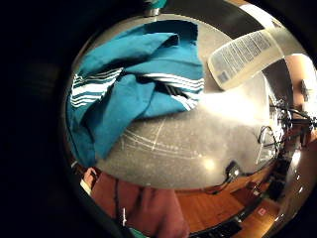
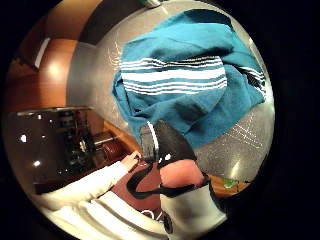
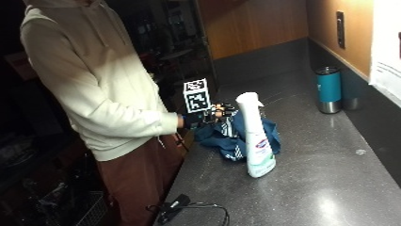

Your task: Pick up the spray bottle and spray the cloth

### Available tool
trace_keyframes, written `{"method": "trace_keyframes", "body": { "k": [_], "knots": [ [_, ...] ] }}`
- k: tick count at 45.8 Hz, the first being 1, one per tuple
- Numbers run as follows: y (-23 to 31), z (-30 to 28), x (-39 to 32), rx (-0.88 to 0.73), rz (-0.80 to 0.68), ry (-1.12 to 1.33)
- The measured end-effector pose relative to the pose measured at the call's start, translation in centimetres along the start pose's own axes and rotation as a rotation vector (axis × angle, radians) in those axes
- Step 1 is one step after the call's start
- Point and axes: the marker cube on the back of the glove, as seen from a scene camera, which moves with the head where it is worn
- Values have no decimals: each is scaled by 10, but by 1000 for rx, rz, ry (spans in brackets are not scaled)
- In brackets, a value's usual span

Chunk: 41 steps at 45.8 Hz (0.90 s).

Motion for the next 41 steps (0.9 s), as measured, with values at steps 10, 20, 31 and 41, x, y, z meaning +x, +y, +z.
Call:
{"method": "trace_keyframes", "body": {
  "k": [10, 20, 31, 41],
  "knots": [
    [-1, -20, -14, 5, -3, -26],
    [-1, -41, -23, -14, -1, -23],
    [1, -66, -34, -17, -6, -31],
    [5, -93, -42, 34, -20, -44]
  ]
}}
